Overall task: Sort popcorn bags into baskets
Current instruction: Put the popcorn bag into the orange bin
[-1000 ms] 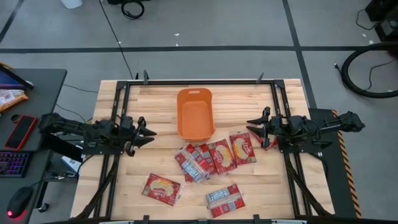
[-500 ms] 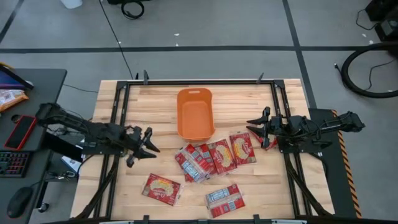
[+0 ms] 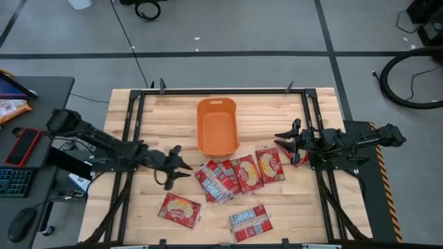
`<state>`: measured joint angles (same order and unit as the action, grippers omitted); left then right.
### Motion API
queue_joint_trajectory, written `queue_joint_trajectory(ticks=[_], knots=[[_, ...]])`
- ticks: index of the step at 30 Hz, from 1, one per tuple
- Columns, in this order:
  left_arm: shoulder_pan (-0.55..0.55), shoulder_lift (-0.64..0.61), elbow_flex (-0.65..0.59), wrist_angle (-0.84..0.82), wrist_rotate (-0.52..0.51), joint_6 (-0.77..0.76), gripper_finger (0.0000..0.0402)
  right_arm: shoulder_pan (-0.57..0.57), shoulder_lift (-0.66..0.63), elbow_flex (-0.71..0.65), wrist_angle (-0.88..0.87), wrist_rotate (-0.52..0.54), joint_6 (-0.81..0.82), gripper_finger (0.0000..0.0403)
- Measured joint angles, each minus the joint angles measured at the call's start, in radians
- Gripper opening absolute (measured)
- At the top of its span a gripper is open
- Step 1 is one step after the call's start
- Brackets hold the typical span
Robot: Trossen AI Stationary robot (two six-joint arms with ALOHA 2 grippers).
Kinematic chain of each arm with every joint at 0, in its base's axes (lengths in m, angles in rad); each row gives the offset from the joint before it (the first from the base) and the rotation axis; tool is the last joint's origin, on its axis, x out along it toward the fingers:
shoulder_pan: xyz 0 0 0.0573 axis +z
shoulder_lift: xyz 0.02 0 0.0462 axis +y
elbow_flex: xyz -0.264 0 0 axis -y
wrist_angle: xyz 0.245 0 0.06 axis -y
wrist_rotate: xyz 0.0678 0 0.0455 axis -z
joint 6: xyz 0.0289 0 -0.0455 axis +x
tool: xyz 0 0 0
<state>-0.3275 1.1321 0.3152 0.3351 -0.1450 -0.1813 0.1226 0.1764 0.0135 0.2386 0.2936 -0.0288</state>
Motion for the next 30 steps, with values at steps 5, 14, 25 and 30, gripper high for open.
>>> queue_joint_trajectory(ticks=[5,14,25,30], knots=[[-0.041,0.173,0.137,-0.137,0.066,0.013,0.0125,0.0,0.0,0.0,0.0,0.0,0.0,0.0119],[-0.266,0.348,0.353,-0.542,0.164,-0.147,0.0125,0.0,0.0,0.0,0.0,0.0,0.0,0.0119],[-0.539,0.484,0.594,-0.674,-0.243,-0.328,0.0125,0.0,0.0,0.0,0.001,0.0,0.0,0.0119],[-0.548,0.652,0.782,-0.748,-0.251,-0.384,0.0125,0.0,0.0,0.0,0.0,0.0,0.0,0.0119]])
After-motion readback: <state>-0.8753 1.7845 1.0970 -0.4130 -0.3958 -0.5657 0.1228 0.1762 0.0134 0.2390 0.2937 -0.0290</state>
